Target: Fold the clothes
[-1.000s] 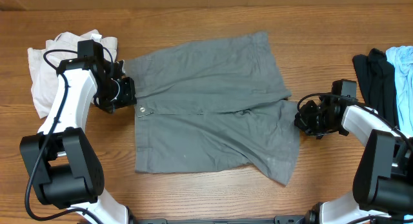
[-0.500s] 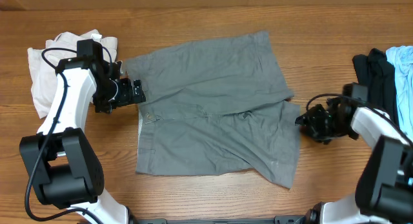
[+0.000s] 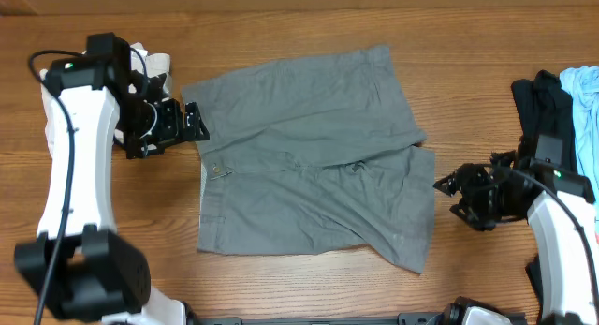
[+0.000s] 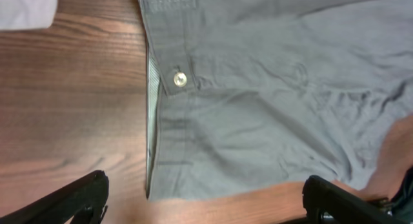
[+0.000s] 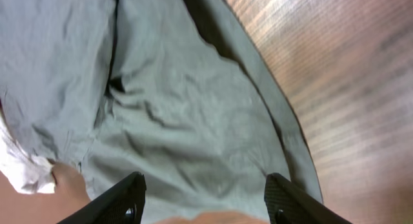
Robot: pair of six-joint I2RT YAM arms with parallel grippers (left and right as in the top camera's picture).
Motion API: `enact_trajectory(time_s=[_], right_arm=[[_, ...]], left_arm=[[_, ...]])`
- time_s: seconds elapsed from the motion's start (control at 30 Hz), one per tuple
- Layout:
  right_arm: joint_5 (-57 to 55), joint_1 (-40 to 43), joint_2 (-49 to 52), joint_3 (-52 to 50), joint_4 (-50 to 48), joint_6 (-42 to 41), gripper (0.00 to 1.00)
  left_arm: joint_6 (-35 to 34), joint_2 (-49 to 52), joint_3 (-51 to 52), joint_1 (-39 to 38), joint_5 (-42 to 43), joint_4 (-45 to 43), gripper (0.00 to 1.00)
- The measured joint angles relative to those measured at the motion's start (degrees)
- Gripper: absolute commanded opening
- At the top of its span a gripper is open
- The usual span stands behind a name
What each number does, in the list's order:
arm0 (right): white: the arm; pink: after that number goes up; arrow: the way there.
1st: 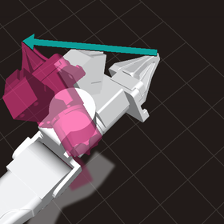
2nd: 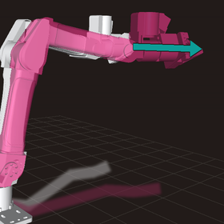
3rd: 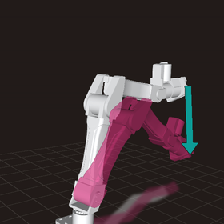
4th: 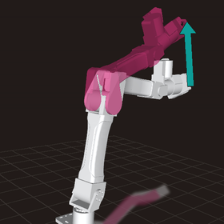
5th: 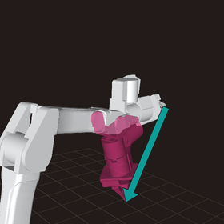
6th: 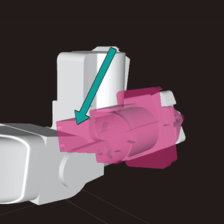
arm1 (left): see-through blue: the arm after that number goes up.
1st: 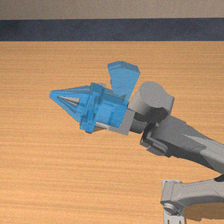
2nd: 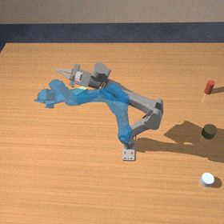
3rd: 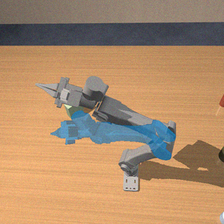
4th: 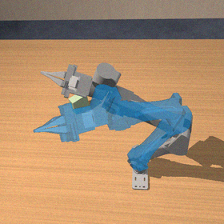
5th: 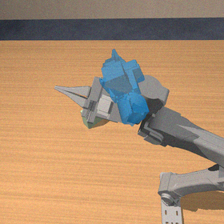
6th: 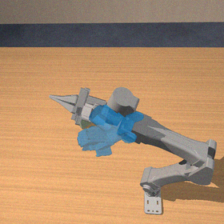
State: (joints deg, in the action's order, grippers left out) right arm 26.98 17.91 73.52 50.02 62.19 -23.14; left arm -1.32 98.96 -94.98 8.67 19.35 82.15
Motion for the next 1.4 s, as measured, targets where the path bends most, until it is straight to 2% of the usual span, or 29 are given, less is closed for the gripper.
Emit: enact_trajectory(time_s=[0.07,0.1,0.17,0.2,0.27,0.3,0.53,0.7,0.9,0.97,1.07,1.17,1.27,1.3,1.4], right_arm=[[0.04,0.00,-2.60,0.00,3.74,-0.02,0.73],[0.00,0.00,-3.69,0.00,5.79,0.02,0.70],[-0.04,0.00,-5.49,-0.26,7.96,0.68,0.53],[0.00,0.00,-6.05,-0.68,8.07,0.85,0.50],[-0.02,0.00,-6.51,-2.45,7.34,0.26,0.53],[-0.11,0.00,-6.47,-4.11,5.81,-0.13,0.59],[-0.02,-0.02,-4.02,-16.37,-13.94,-1.68,0.63],[-2.32,-0.04,-1.70,-17.46,-16.59,-2.32,0.73],[-3.45,-0.02,5.44,-17.16,-22.47,-2.34,0.72],[-1.86,-0.17,7.58,-16.35,-23.69,-2.32,0.61],[2.32,-1.03,11.04,-15.45,-25.79,-0.79,0.50],[5.22,-2.84,13.40,-15.32,-27.02,1.29,0.24],[5.44,-3.67,14.40,-15.80,-26.71,1.86,0.07],[4.79,-3.54,14.53,-15.85,-26.69,1.62,0.04],[3.85,-2.43,14.62,-15.41,-26.10,0.87,0.04]], left_arm=[[-0.22,-3.48,0.00,0.00,0.04,0.81,1.00],[-0.52,-5.42,0.00,0.00,-0.04,1.14,1.00],[-1.60,-9.60,-0.02,0.00,-0.68,1.81,1.00],[-1.99,-11.43,0.00,0.00,-1.07,2.27,1.00],[-2.93,-14.53,0.09,0.00,-1.68,3.28,1.00],[-3.26,-15.76,0.44,0.00,-1.88,3.82,1.00],[-4.83,-17.35,11.21,0.00,-2.49,2.01,1.00],[-5.68,-16.83,19.28,0.00,-2.67,-2.25,1.00],[-6.03,-16.81,22.40,0.00,-2.67,-4.20,1.00],[-6.03,-16.81,22.47,0.00,-2.64,-4.22,1.00],[-6.03,-16.81,22.51,0.00,-2.69,-4.37,1.00],[-6.05,-16.81,22.53,0.00,-2.67,-4.83,1.00],[-6.05,-16.81,22.56,0.00,-2.64,-5.22,1.00],[-6.05,-16.81,22.56,0.00,-2.67,-5.25,1.00],[-6.03,-16.81,22.56,0.00,-2.67,-5.33,1.00]])
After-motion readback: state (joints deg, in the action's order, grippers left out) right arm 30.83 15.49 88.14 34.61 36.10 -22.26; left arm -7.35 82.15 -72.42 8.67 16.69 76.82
